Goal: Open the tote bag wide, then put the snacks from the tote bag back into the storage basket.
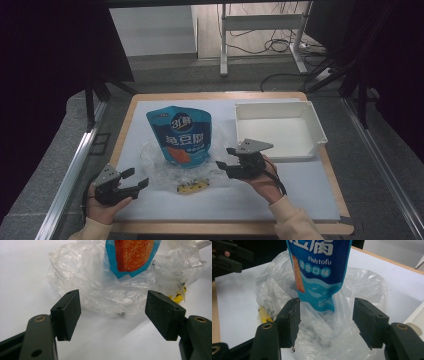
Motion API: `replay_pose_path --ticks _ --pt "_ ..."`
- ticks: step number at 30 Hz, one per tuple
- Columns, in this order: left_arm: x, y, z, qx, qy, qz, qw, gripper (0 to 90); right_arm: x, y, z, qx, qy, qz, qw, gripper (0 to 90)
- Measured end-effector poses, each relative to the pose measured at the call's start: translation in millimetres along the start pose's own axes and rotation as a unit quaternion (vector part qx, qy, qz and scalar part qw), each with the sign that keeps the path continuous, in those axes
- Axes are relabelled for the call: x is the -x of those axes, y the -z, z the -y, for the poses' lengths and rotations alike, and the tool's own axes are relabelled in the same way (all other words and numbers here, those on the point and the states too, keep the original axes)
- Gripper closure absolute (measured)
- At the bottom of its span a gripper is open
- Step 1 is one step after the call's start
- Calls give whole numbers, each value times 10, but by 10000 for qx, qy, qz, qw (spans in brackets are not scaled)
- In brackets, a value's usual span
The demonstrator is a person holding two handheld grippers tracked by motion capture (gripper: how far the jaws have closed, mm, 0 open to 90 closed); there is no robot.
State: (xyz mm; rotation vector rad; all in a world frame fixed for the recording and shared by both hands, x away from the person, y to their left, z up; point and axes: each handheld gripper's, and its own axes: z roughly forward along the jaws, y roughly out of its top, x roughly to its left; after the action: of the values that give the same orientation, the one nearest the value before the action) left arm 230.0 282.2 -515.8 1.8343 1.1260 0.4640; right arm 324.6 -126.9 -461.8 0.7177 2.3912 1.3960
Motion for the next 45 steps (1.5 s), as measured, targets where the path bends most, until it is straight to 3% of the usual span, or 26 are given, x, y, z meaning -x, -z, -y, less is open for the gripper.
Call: replay_pose_path --ticks 10,26,33,45 --pt "18 -38 -24 -40 53 -32 10000 292 -9 -3 -125 173 9 -2 9998 375" --pt "60 -115 -71 -45 -79 104 9999 294 130 -18 -575 466 -165 30 9988 369" --pt "71 -142 -72 -78 -98 118 9999 293 170 -99 -789 520 -130 47 9986 368" --pt "60 -149 -62 -97 -77 124 9998 292 226 -266 -961 597 -196 -90 9980 418"
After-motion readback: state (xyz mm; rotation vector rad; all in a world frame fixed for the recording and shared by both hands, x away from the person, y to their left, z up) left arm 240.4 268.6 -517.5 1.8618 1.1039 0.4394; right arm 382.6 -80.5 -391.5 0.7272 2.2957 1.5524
